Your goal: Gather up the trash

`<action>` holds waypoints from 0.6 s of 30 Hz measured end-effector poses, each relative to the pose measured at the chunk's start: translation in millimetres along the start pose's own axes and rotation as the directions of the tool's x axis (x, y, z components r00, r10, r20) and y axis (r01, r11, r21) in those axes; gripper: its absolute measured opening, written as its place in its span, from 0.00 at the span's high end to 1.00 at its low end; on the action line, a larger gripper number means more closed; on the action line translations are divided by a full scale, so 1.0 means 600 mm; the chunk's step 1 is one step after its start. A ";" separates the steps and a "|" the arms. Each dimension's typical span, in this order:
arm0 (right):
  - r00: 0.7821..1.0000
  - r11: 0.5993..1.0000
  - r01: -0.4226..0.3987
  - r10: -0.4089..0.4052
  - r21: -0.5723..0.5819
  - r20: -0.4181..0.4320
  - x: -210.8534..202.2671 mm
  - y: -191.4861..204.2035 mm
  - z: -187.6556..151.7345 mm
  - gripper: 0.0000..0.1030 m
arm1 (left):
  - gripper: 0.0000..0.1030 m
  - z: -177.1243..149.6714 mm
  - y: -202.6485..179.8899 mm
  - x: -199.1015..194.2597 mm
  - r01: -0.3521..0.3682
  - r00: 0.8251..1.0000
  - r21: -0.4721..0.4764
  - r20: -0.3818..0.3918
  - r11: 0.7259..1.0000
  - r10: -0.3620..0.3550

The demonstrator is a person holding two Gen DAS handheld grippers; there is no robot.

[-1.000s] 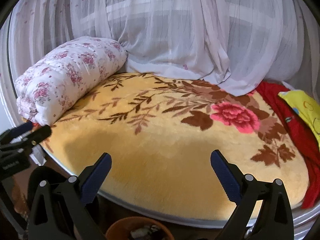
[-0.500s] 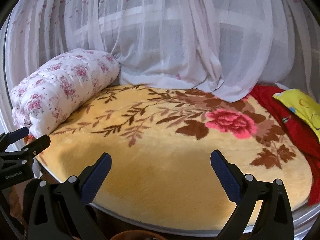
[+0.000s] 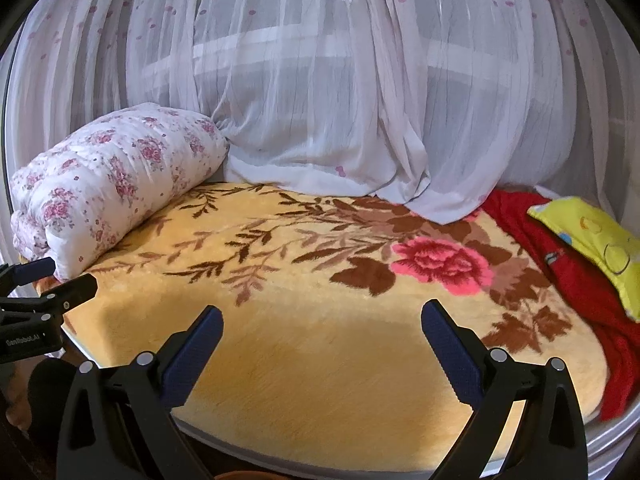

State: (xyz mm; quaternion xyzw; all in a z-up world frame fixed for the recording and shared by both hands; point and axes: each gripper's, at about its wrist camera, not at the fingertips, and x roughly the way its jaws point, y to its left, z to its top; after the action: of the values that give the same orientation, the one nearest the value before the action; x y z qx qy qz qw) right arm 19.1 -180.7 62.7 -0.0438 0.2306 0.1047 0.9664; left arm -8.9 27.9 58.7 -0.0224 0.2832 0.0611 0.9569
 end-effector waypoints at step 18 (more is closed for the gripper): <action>0.999 1.000 0.016 -0.017 0.027 0.035 0.033 -0.015 0.027 0.05 | 0.09 0.004 0.007 0.012 -0.022 1.000 -0.006 0.019 1.000 0.023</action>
State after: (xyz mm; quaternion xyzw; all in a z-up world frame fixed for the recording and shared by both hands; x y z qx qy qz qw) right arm 45.2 -183.5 68.5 -0.0307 0.2145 0.0946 0.9717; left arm -2.3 33.2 57.0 -0.0215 0.2740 0.0729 0.9587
